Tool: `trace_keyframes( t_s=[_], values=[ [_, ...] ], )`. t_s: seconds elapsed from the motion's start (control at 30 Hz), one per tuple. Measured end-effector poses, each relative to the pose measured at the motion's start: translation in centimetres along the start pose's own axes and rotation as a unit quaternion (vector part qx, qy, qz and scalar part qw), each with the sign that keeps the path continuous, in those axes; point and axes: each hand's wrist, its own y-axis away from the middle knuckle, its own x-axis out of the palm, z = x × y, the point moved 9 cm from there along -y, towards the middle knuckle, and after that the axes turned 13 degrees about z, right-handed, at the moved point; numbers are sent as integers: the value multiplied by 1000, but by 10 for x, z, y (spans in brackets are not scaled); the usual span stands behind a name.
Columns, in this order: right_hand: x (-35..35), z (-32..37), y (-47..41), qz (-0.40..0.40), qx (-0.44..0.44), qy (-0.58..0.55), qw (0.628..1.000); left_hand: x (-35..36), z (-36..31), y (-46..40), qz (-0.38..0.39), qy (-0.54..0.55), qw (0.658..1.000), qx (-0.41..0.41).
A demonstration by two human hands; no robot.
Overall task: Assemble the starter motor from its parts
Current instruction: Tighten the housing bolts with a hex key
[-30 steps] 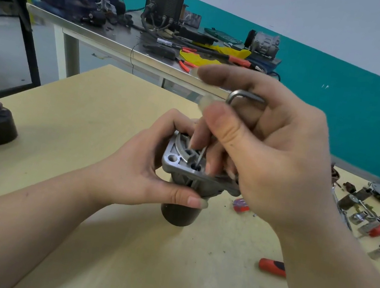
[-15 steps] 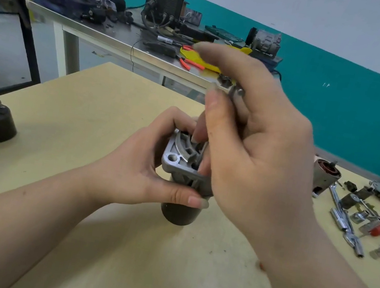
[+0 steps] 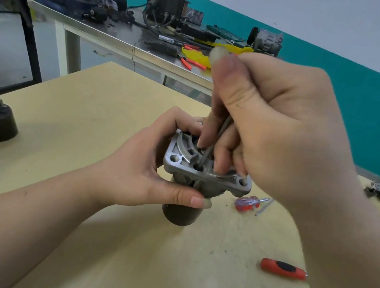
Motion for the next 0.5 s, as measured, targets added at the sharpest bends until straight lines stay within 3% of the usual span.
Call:
trace_keyframes(
  t_s=[0.1,0.17,0.27,0.4,0.43,0.5],
  values=[
    [-1,8,10,-116,21,178,977,0,2,1,4,9,1000,-4],
    [-2,12,15,-156,25,193,968,0,4,1,7,15,1000,-9],
    [-5,11,14,-155,39,171,972,0,3,1,2,22,1000,-20],
    [5,19,12,-147,49,285,946,-1,0,0,-17,5,1000,-17],
    [7,18,11,-132,38,262,955,-2,1,1,-25,8,999,-17],
    [8,9,5,-60,38,108,992,-4,3,2,-31,22,999,-24]
  ],
)
